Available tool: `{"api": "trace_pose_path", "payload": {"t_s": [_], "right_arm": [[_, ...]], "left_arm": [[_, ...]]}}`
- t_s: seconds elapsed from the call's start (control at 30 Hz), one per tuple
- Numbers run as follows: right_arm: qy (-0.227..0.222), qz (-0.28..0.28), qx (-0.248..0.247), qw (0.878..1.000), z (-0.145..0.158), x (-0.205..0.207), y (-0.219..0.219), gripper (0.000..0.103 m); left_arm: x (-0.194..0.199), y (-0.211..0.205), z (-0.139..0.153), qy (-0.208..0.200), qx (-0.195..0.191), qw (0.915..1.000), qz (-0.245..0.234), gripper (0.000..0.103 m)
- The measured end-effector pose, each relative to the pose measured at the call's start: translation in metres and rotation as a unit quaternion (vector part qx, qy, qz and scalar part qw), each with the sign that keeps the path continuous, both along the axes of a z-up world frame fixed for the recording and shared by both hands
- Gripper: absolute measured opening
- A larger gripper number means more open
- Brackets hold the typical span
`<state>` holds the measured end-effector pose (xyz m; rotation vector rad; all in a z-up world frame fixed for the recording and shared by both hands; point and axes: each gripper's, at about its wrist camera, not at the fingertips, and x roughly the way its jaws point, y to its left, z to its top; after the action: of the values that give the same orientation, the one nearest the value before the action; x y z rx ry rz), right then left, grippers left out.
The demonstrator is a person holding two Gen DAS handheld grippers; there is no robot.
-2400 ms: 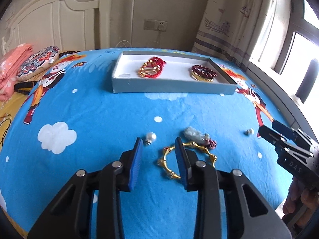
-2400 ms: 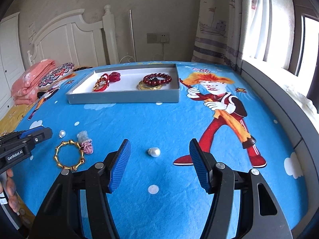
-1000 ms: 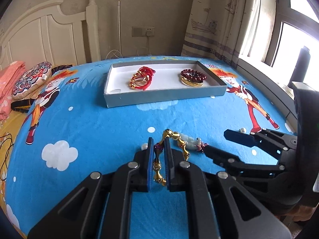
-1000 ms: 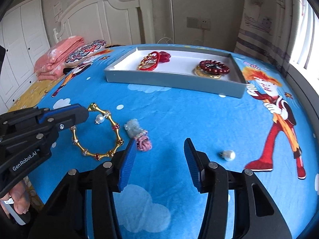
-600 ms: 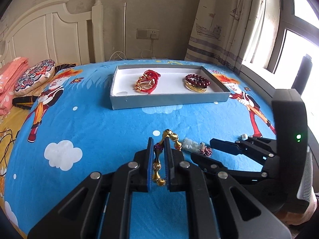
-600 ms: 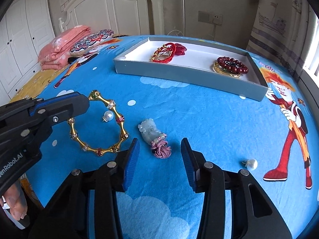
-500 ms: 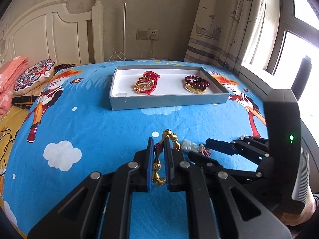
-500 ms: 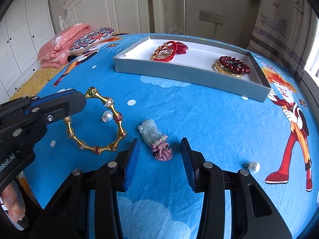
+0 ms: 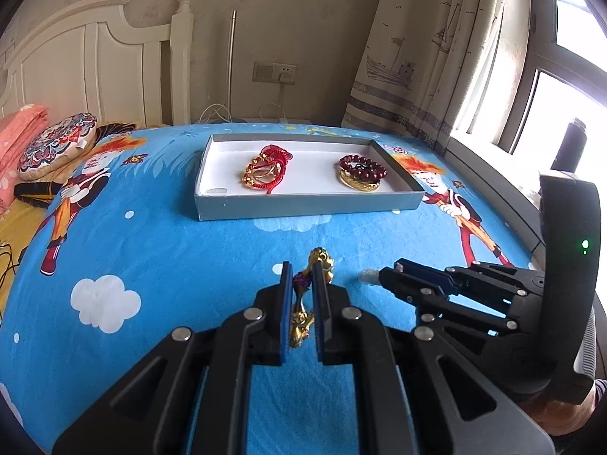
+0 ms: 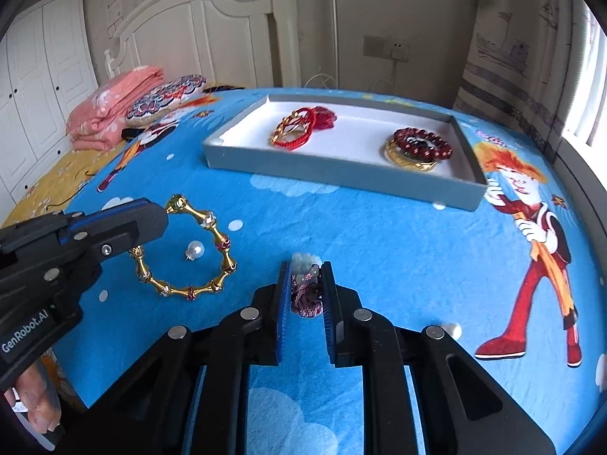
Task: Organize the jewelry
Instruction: 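Grasp the white jade pendant with pink tassel with the right tool while the left tool holds the bracelet, then carry the gold bracelet with the left tool while the right tool carries the jade pendant to the tray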
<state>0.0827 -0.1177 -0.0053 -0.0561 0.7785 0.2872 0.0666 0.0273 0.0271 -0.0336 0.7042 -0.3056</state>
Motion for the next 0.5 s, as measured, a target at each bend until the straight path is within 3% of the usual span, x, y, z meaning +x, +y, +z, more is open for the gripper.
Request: {"api": "trace_pose_path", "payload": {"t_s": [0.5], "right_arm": [[-0.039, -0.047, 0.011, 0.998, 0.024, -0.005, -0.023, 0.014]], "left_arm": [[0.007, -0.013, 0.019, -0.022, 0.006, 0.9997, -0.005, 0.01]]}}
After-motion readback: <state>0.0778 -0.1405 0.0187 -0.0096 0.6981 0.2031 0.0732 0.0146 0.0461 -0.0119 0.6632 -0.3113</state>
